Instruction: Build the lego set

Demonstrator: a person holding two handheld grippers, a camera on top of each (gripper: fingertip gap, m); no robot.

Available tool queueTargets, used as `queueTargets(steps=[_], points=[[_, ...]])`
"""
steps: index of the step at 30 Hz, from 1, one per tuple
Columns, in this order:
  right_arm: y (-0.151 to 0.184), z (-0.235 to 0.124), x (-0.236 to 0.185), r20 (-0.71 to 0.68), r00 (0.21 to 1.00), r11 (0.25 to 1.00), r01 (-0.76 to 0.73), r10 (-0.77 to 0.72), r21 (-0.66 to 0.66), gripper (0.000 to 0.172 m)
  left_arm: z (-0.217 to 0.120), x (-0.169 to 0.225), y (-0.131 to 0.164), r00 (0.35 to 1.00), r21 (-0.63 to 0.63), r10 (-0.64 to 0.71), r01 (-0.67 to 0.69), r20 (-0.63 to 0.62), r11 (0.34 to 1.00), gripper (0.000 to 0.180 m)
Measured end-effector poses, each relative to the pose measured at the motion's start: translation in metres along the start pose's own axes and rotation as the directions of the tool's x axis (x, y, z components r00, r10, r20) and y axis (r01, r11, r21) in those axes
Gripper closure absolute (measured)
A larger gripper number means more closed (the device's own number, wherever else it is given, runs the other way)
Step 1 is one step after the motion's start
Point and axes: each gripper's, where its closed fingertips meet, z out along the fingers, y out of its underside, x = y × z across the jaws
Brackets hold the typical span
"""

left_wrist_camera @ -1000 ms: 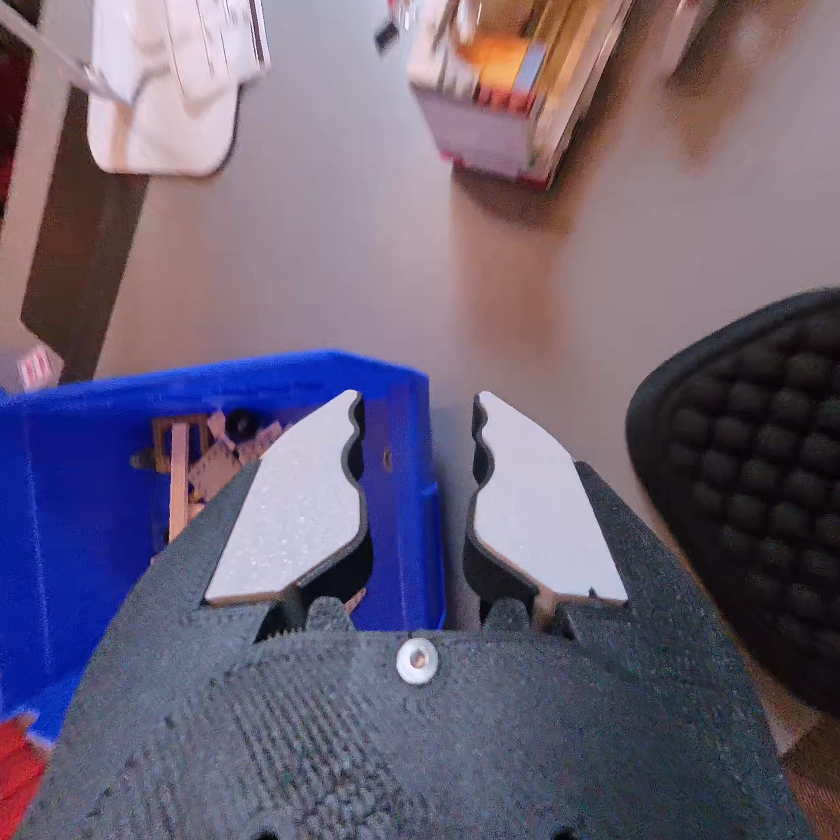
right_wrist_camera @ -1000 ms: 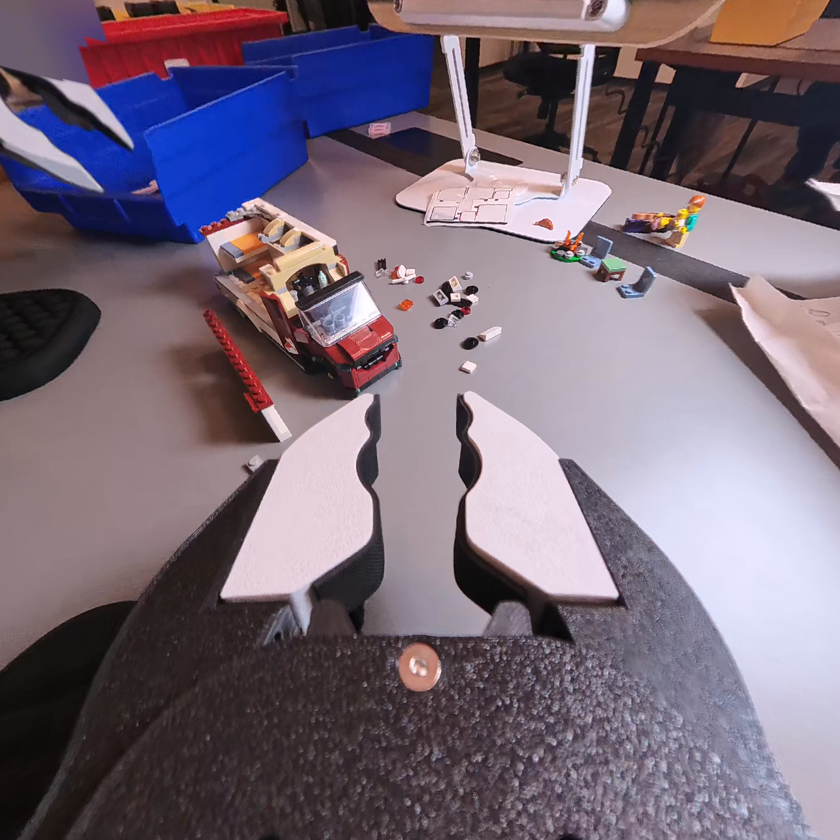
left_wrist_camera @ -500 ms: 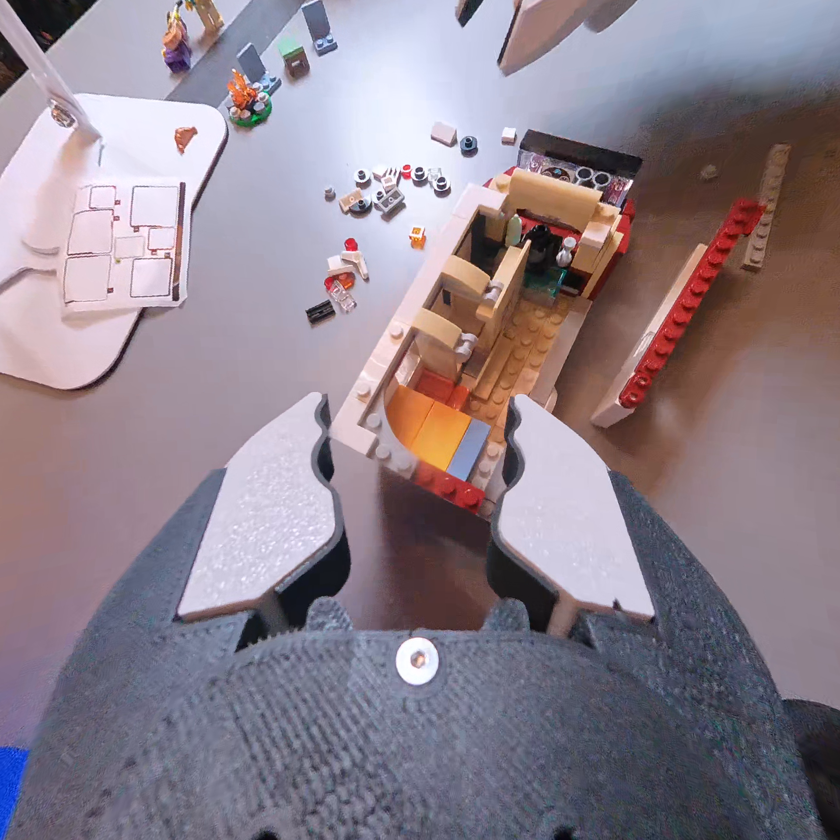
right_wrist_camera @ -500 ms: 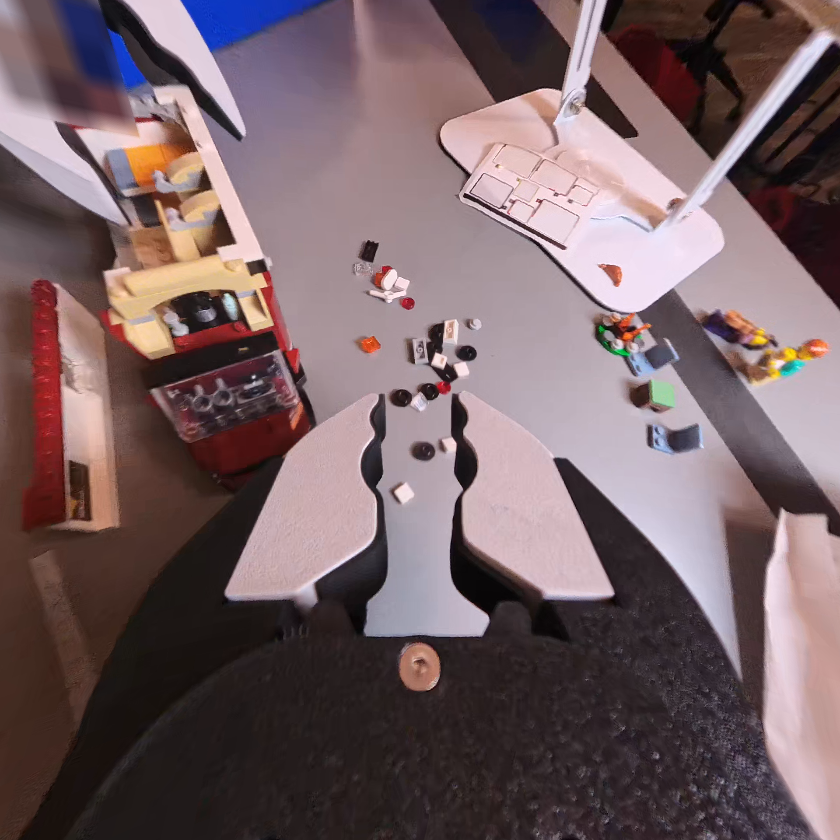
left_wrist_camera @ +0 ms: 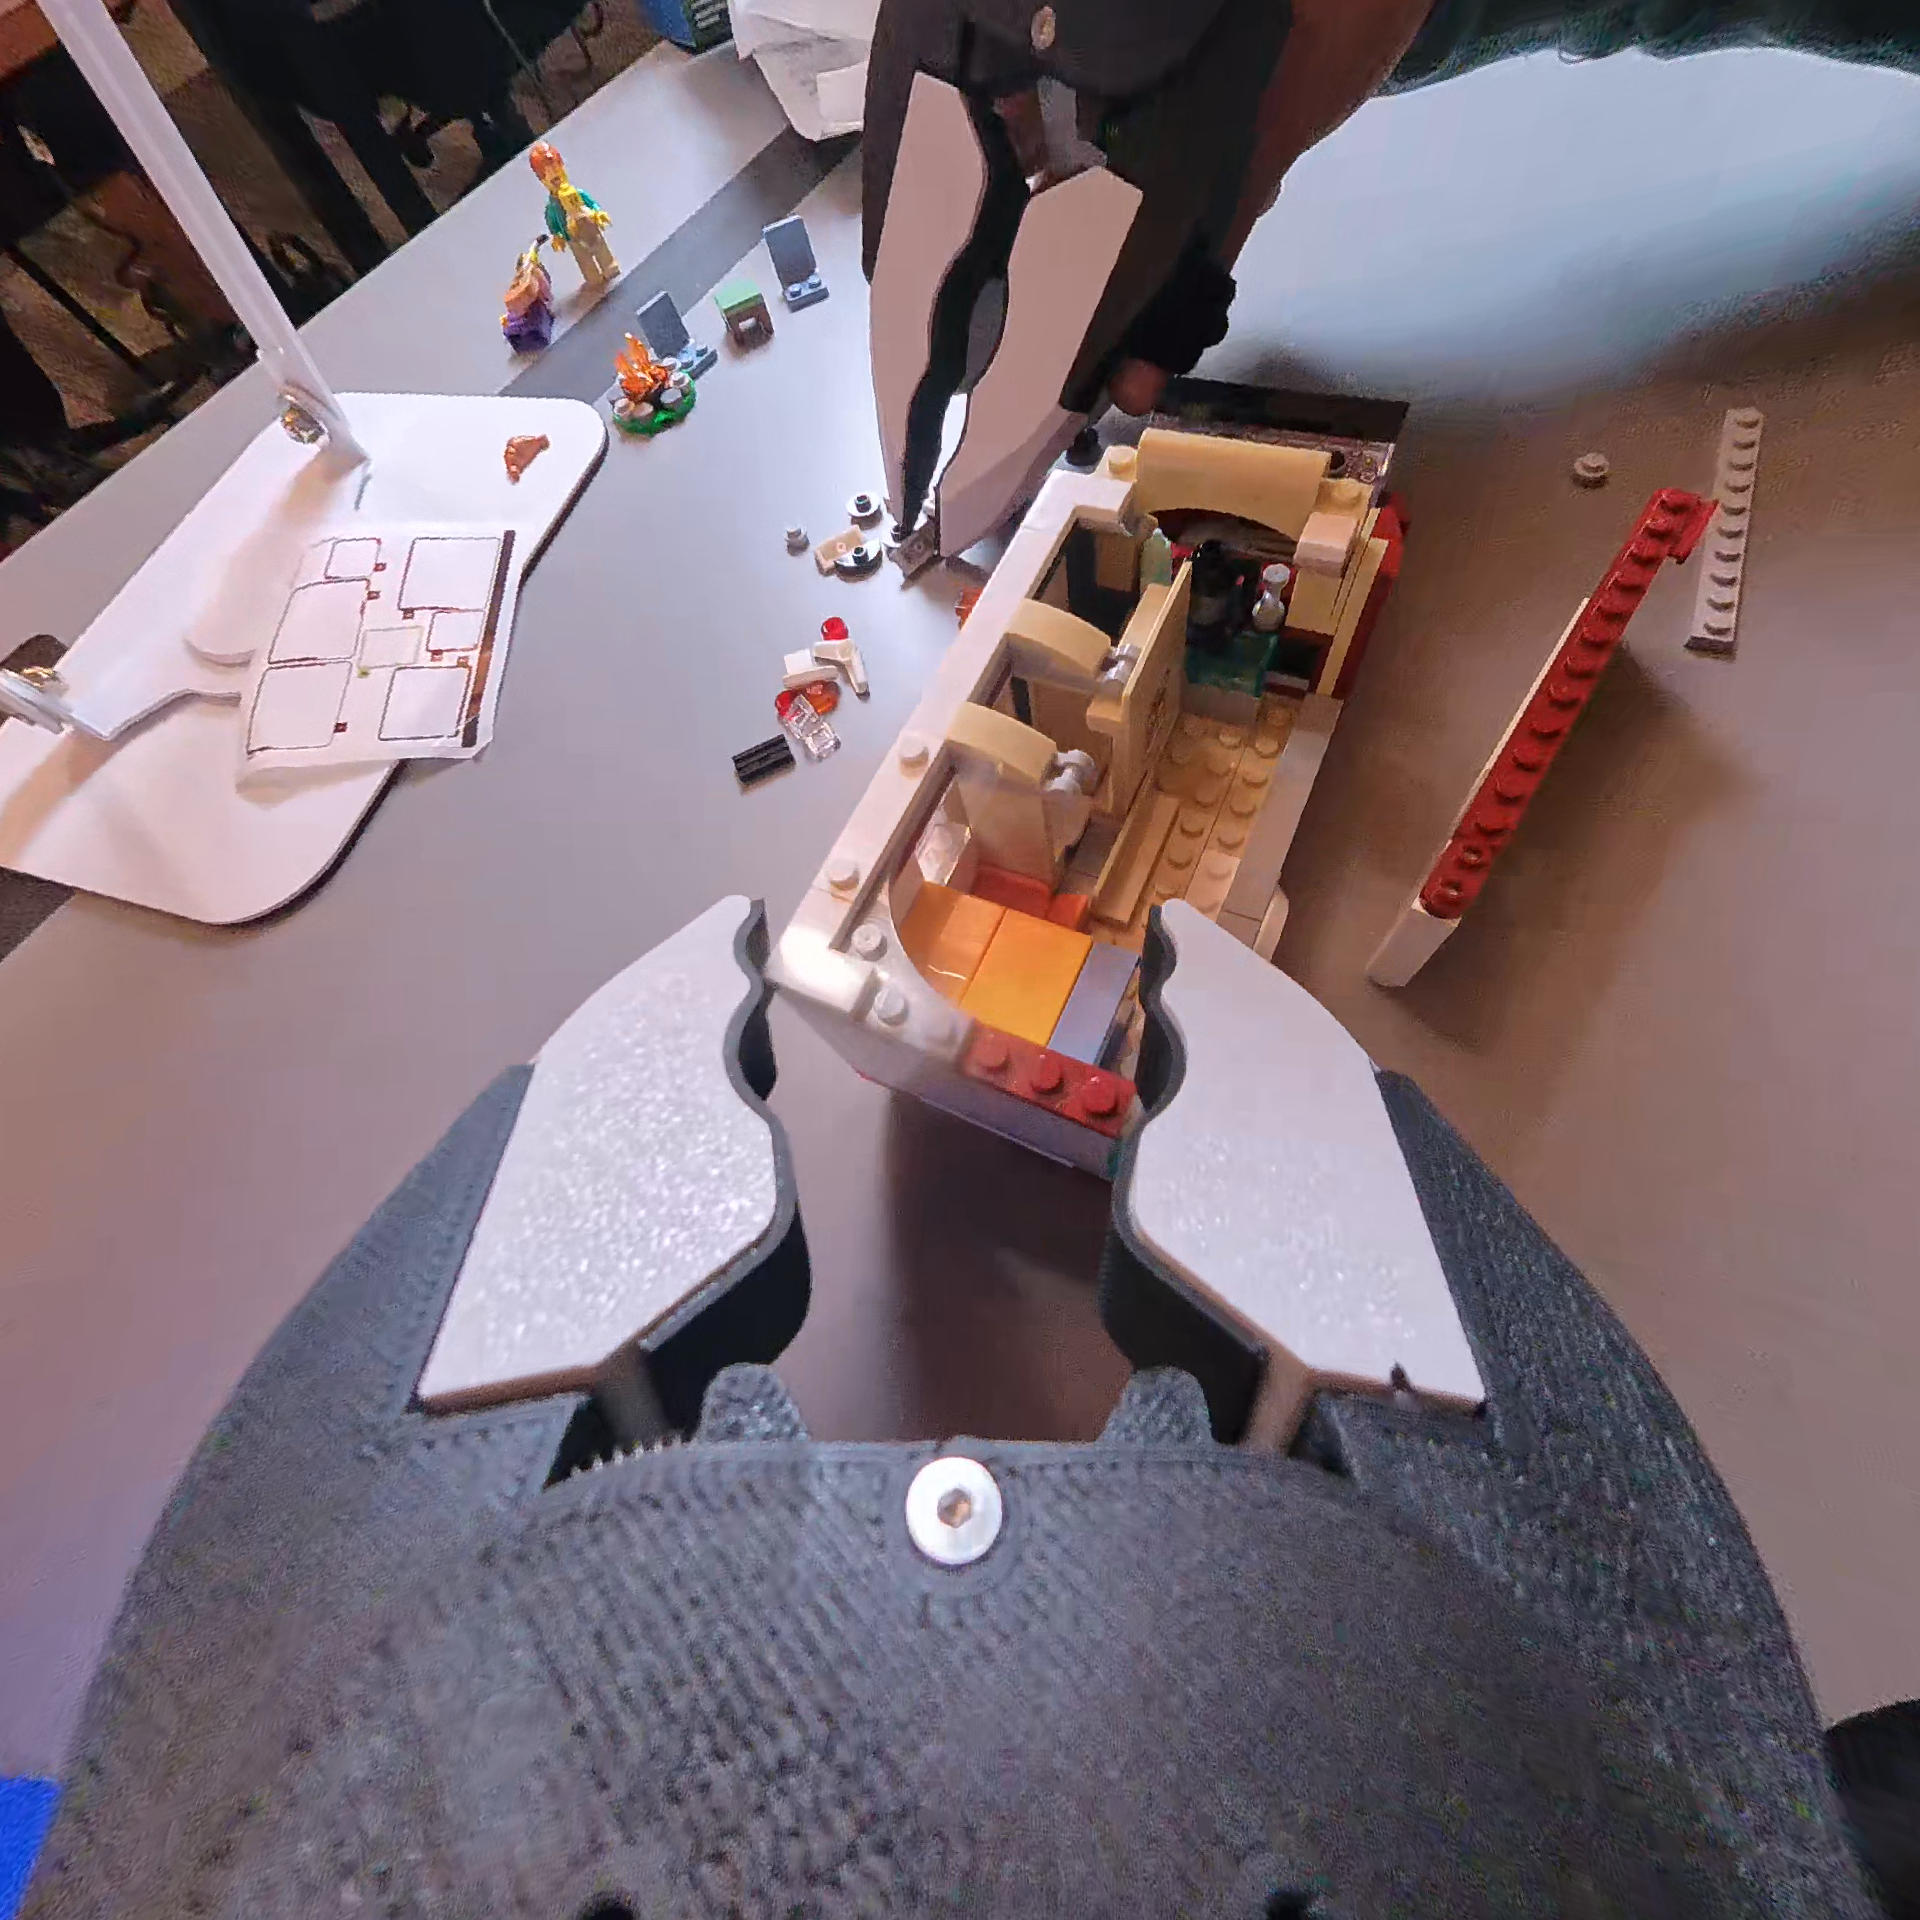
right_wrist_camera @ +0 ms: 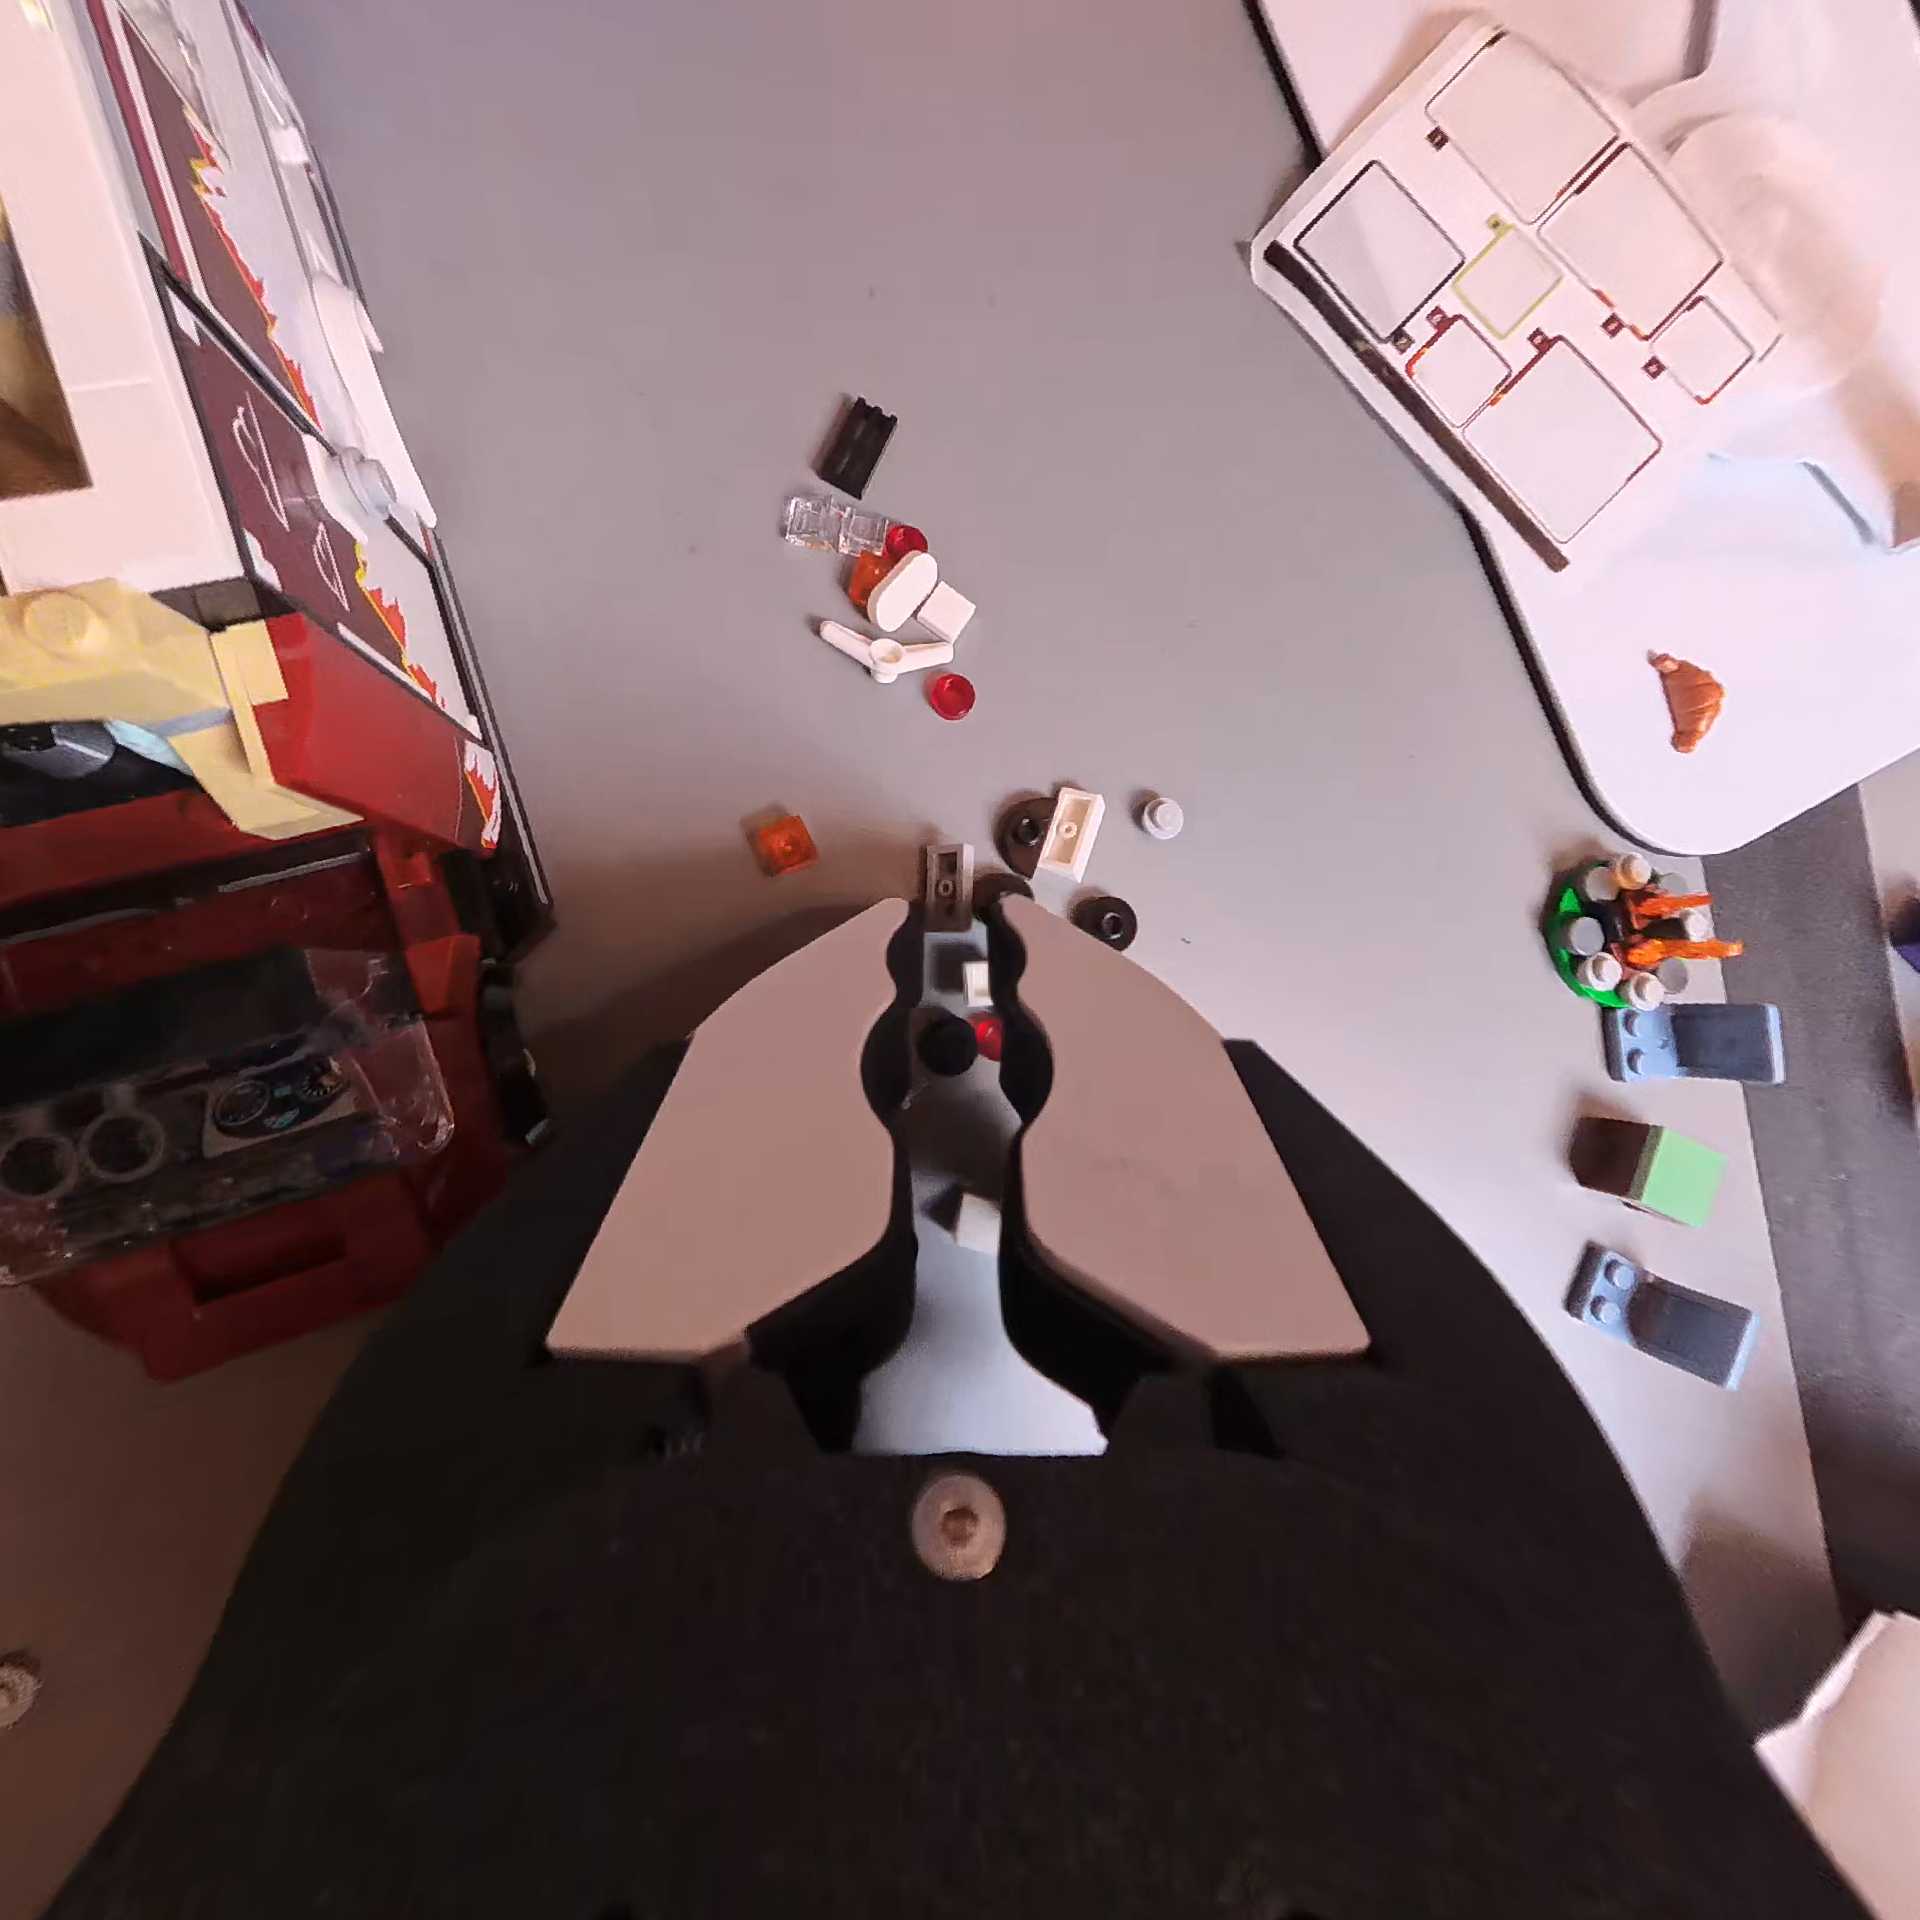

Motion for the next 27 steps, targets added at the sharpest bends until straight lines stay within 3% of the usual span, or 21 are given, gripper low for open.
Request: queueTargets(steps=[8, 13, 20, 27], points=[[-0.001, -0.002, 0.001, -0.006, 1.0, 1.0, 0.023, -0.023, -0.019, 0.164, -0.005, -0.003, -0.003, 0.998, 0.023, 0.047, -0.048, 0.041, 0.999, 0.112], [-0.013, -0.028, 0.015, -0.142, 0.989, 0.996, 0.049, -0.038, 0.077, 0.164, -0.011, -0.01, -0.008, 0.996, 0.046, 0.047, -0.051, 0.071, 0.998, 0.112], [-0.002, -0.031, 0.012, -0.248, 0.957, 0.987, 0.159, -0.154, 0.003, 0.164, -0.014, -0.012, -0.014, 0.996, 0.087, 0.032, -0.039, 0.08, 0.995, 0.112], [0.019, -0.028, 0.011, -0.22, 0.97, 0.994, 0.104, -0.107, -0.024, 0.161, -0.01, -0.012, -0.008, 0.996, 0.075, 0.04, -0.047, 0.084, 0.996, 0.113]])
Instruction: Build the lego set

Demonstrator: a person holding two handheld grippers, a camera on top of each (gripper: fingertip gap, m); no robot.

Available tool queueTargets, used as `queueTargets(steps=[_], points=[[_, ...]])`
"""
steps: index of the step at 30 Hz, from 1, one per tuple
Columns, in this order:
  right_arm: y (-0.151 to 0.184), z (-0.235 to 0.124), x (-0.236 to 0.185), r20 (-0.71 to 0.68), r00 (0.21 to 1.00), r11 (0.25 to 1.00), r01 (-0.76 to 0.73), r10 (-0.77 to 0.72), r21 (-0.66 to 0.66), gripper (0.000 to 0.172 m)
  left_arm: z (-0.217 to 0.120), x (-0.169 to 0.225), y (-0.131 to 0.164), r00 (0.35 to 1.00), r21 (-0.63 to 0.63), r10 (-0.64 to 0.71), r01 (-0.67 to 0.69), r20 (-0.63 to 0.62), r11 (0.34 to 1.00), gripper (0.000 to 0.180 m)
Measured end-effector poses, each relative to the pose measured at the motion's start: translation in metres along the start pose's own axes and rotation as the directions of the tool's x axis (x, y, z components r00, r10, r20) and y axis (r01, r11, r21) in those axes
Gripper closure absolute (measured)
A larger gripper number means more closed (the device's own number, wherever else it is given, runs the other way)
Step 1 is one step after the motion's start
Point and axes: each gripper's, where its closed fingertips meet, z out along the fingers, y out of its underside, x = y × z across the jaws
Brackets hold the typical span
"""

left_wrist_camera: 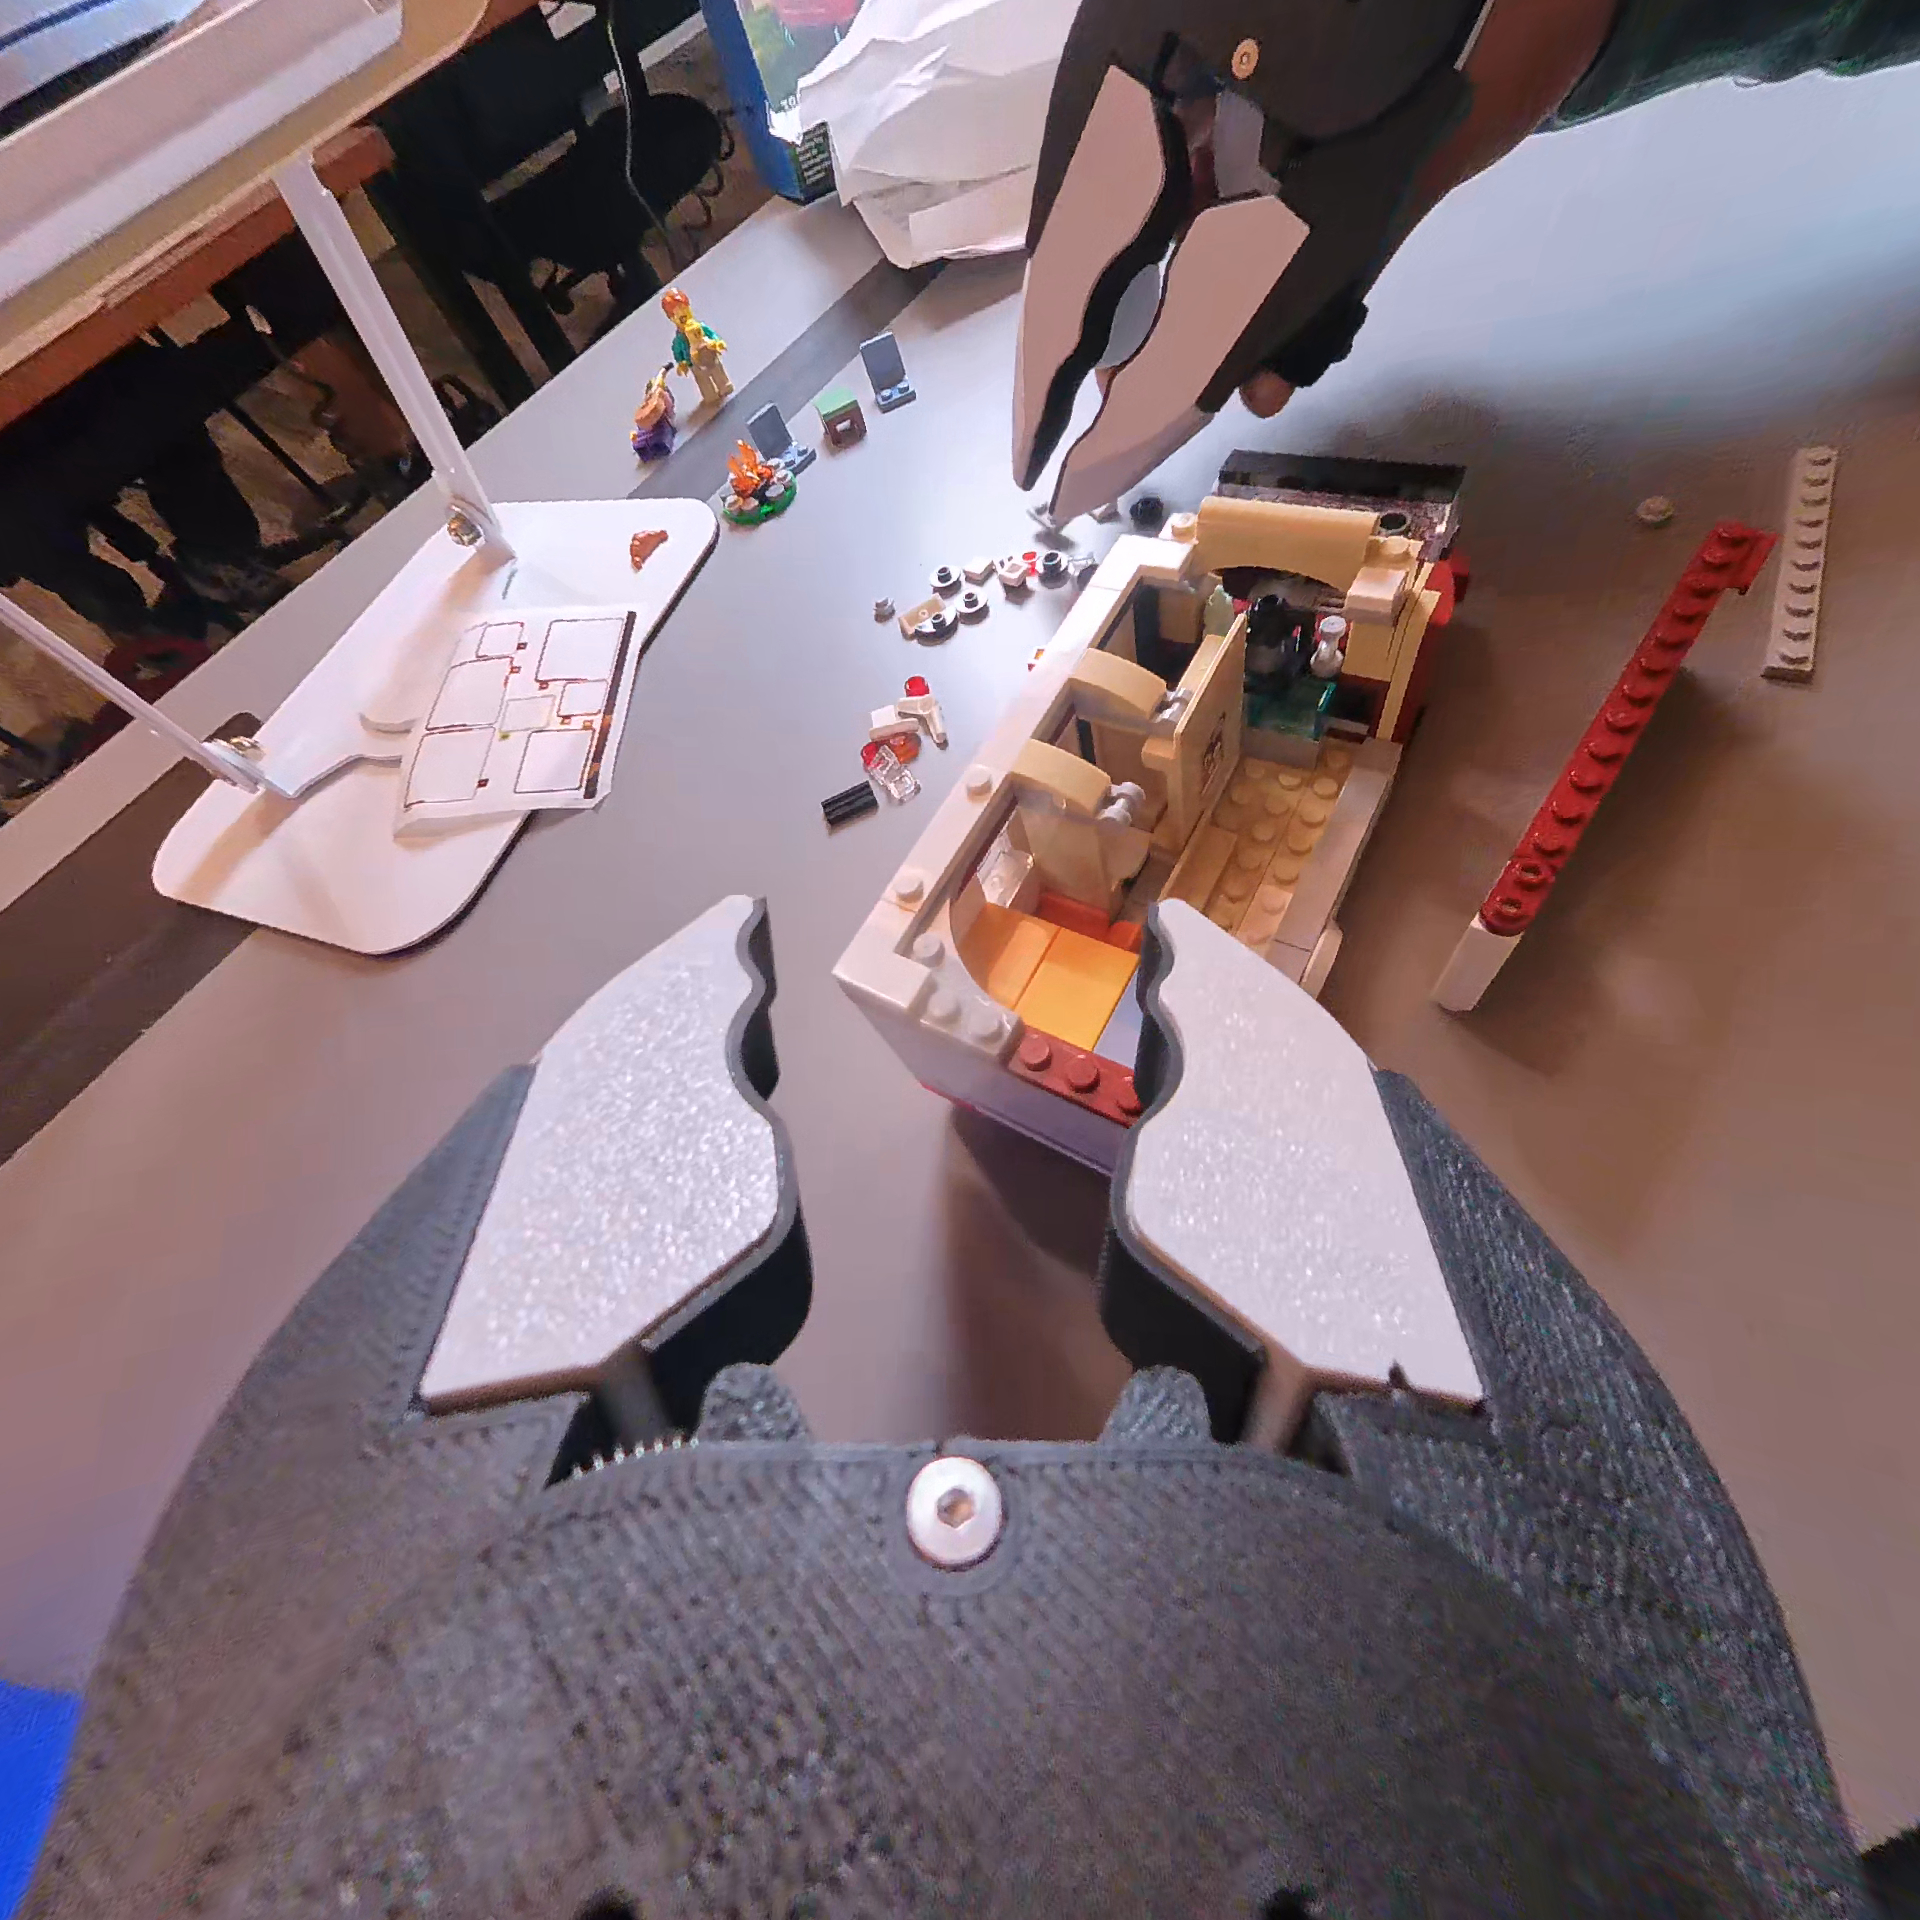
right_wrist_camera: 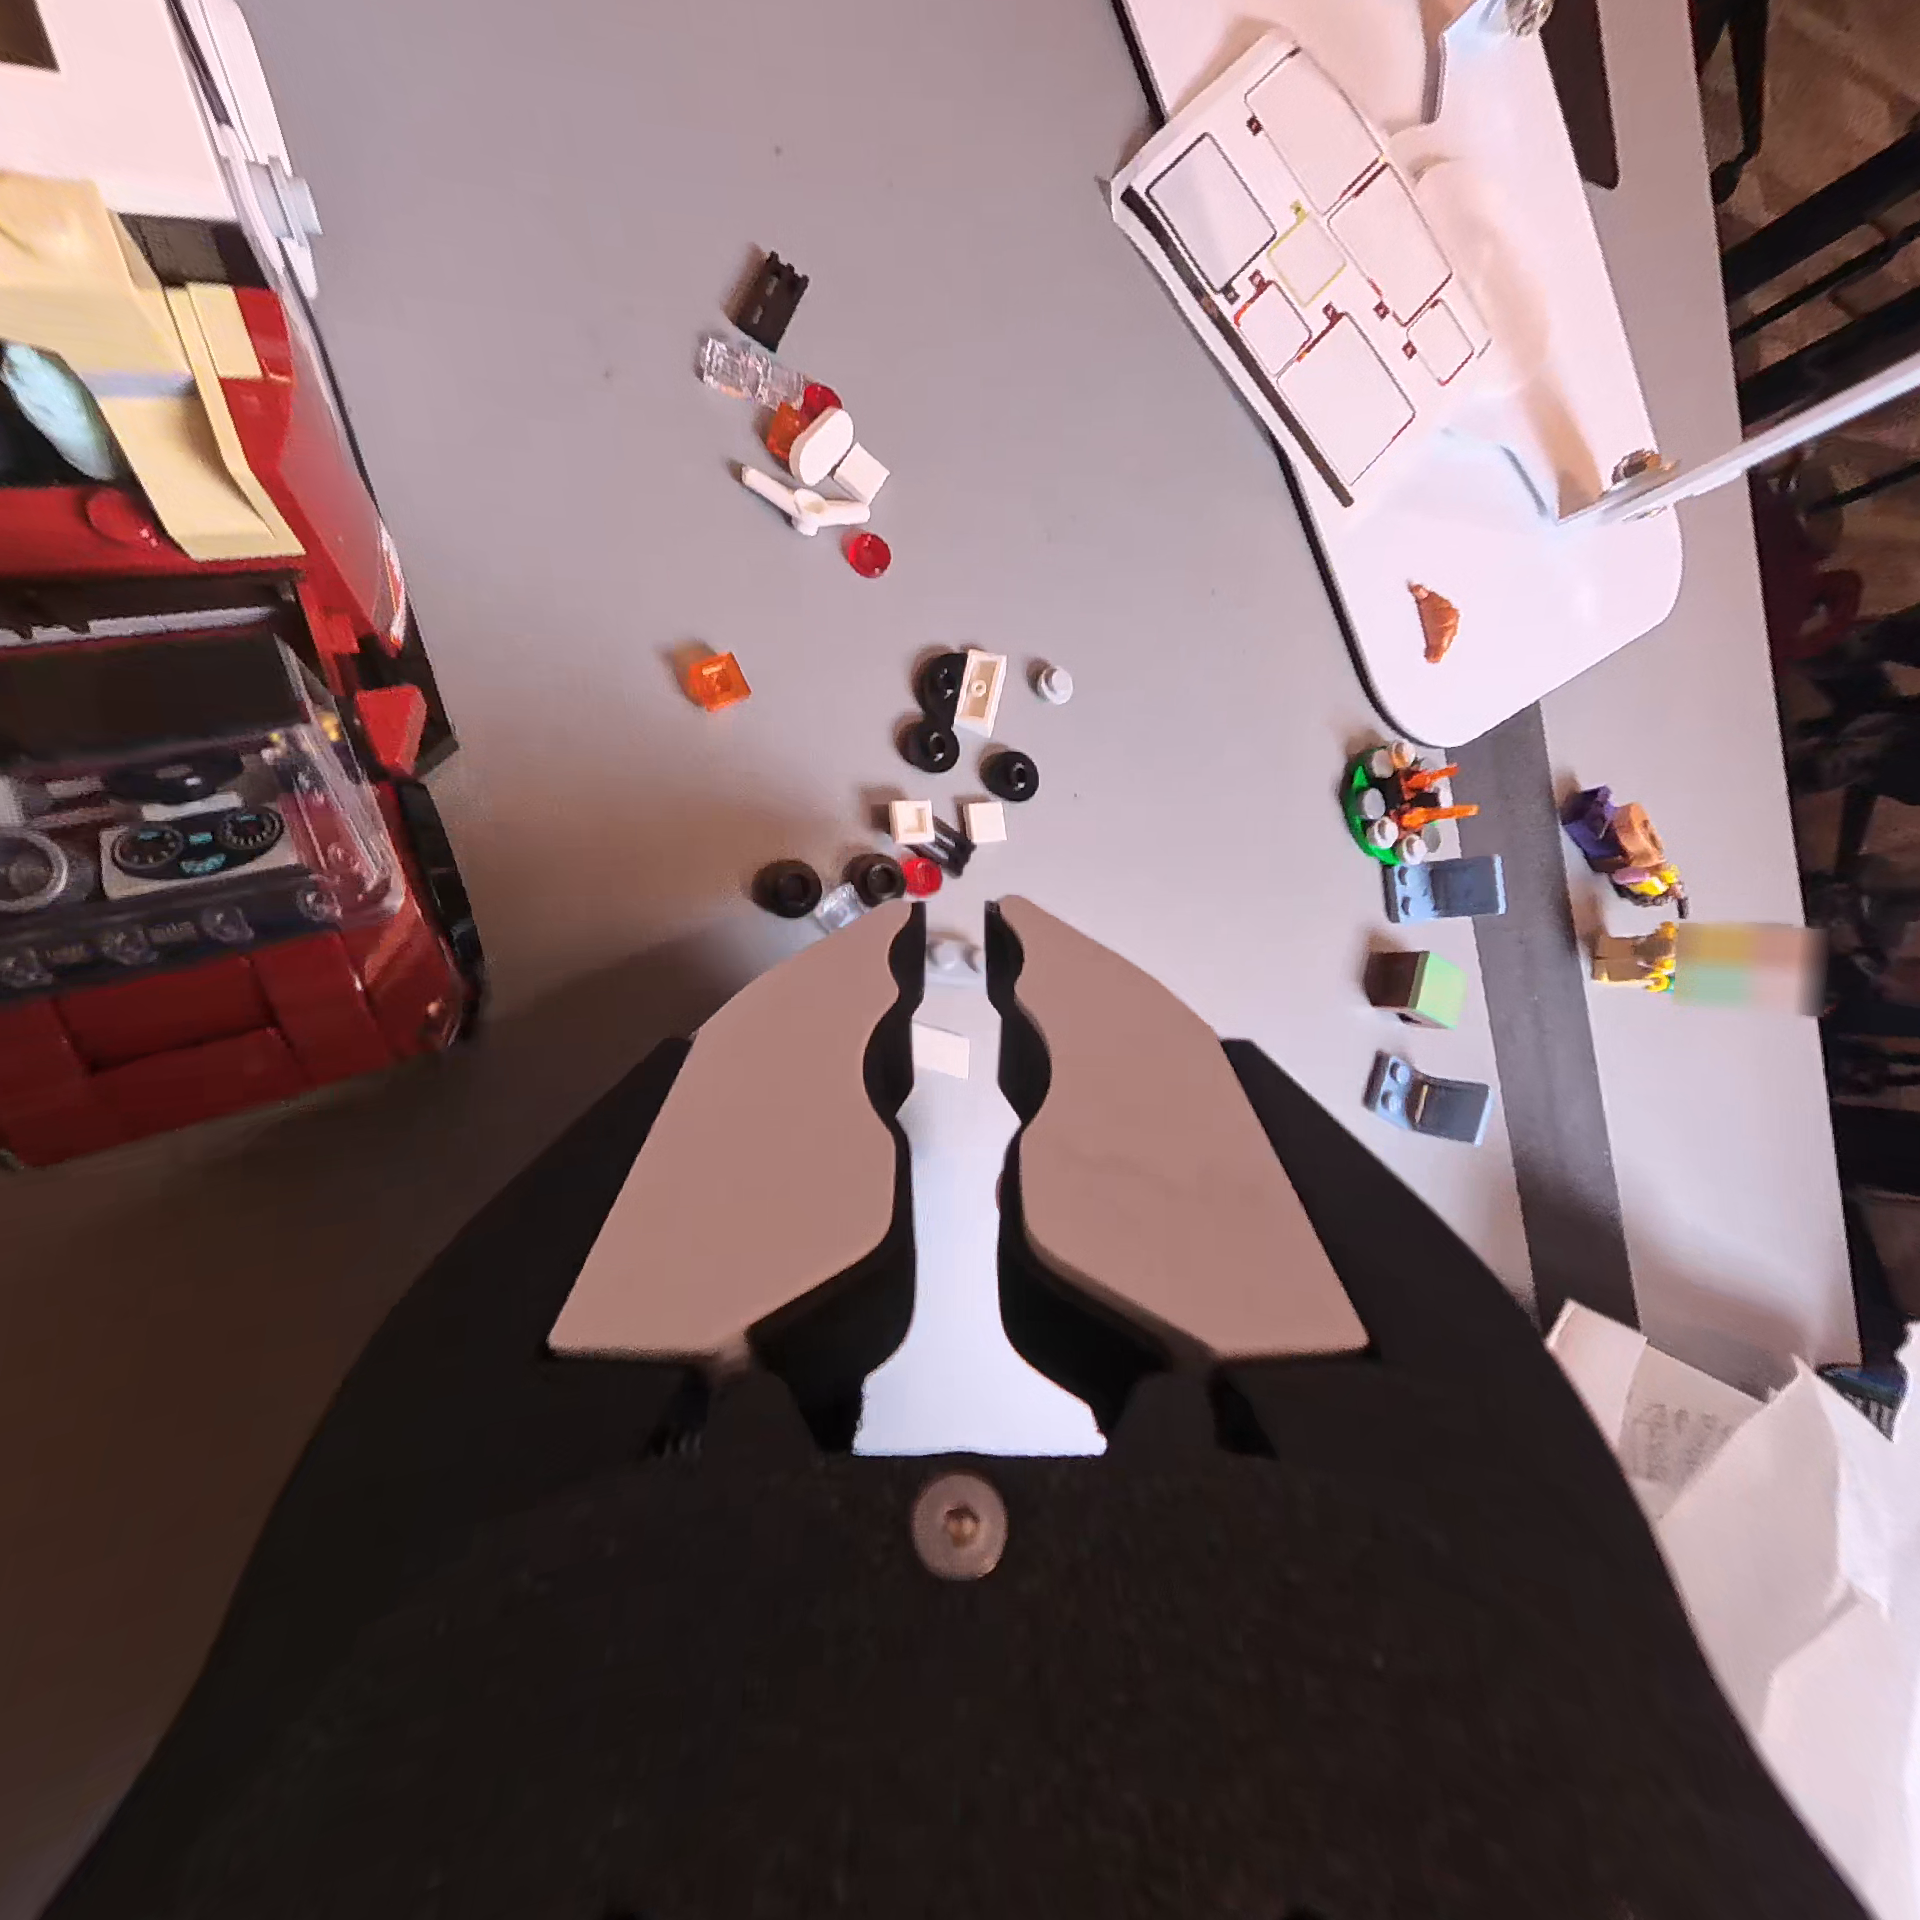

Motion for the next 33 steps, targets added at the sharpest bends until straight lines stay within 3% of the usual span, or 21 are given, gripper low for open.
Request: queueTargets(steps=[8, 15, 19, 25, 29, 33], points=[[0.026, -0.01, 0.002, 0.14, 0.983, 0.993, -0.111, 0.117, -0.047, 0.146, -0.001, -0.001, -0.001, 1.0, 0.012, 0.012, -0.012, 0.009, 1.0, 0.114], [0.02, -0.001, 0.007, 0.307, 0.923, 0.972, -0.23, 0.234, -0.05, 0.146, -0.002, -0.002, -0.003, 1.0, 0.025, 0.019, -0.02, 0.015, 0.999, 0.116], [0.019, 0.003, 0.006, 0.349, 0.909, 0.973, -0.21, 0.23, -0.094, 0.15, -0.002, -0.003, -0.003, 1.0, 0.029, 0.023, -0.023, 0.016, 0.999, 0.117], [0.019, 0.0, -0.005, 0.312, 0.942, 0.991, -0.1, 0.124, -0.092, 0.157, -0.002, -0.004, -0.001, 1.0, 0.026, 0.018, -0.018, 0.014, 0.999, 0.117], [0.02, 0.002, -0.006, 0.265, 0.96, 0.993, -0.068, 0.091, -0.093, 0.172, -0.001, -0.003, 0.0, 1.0, 0.021, 0.024, -0.024, 0.014, 0.999, 0.118], [0.021, -0.005, -0.003, 0.237, 0.969, 0.994, -0.054, 0.074, -0.09, 0.172, -0.001, -0.004, 0.0, 1.0, 0.021, 0.024, -0.025, 0.015, 0.999, 0.118]])
